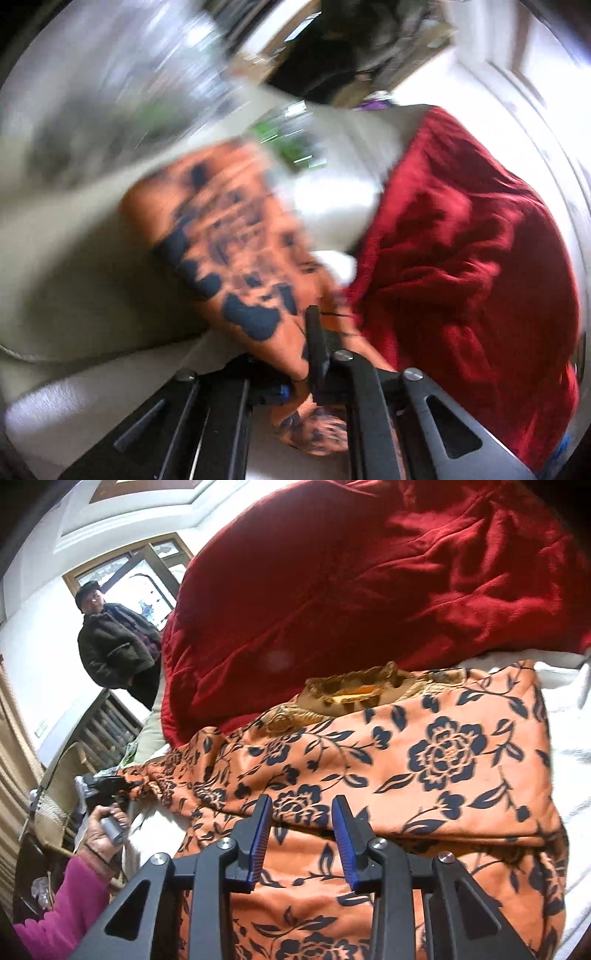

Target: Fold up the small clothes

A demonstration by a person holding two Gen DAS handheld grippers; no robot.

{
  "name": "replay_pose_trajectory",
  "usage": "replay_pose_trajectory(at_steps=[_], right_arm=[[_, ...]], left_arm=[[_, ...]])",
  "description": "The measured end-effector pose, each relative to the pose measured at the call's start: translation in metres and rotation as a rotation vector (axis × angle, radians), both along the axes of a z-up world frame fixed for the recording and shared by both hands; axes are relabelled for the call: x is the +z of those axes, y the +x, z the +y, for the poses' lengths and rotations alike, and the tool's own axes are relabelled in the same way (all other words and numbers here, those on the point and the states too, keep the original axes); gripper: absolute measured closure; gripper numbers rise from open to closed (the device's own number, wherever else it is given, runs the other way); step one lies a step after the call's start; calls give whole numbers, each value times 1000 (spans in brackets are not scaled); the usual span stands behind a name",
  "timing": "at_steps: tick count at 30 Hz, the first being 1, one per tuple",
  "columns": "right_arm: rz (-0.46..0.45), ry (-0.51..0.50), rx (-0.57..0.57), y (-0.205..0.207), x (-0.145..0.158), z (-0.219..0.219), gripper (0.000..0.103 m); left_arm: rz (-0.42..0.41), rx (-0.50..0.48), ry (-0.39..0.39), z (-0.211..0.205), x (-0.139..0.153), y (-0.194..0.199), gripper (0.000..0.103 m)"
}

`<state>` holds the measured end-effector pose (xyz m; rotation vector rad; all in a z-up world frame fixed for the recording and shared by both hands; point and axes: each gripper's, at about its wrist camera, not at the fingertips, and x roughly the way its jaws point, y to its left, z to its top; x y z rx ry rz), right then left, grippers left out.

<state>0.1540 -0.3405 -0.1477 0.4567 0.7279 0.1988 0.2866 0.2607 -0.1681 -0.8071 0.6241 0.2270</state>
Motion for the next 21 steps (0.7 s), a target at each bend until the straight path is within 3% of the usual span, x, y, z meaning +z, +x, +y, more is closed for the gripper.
replay_pose_trajectory(at_steps=[5,9,11,17,21], right_arm=[[-16,-36,-59,-6,3,-16,67],[-26,-19,-161,-11,8,-50,67],[-39,3,-226,-17,11,-74,67],[-46,61,-406,-40,13,-144,67],[-37,181,-500,-53,12,-189,67]], left_arm=[[-133,-164,206,-65,67,-29,98],[-206,-365,361,-162,105,-53,98],[-222,-483,395,-218,114,-62,98],[-193,-840,410,-389,102,-77,98],[-15,-1122,443,-492,68,-83,95]])
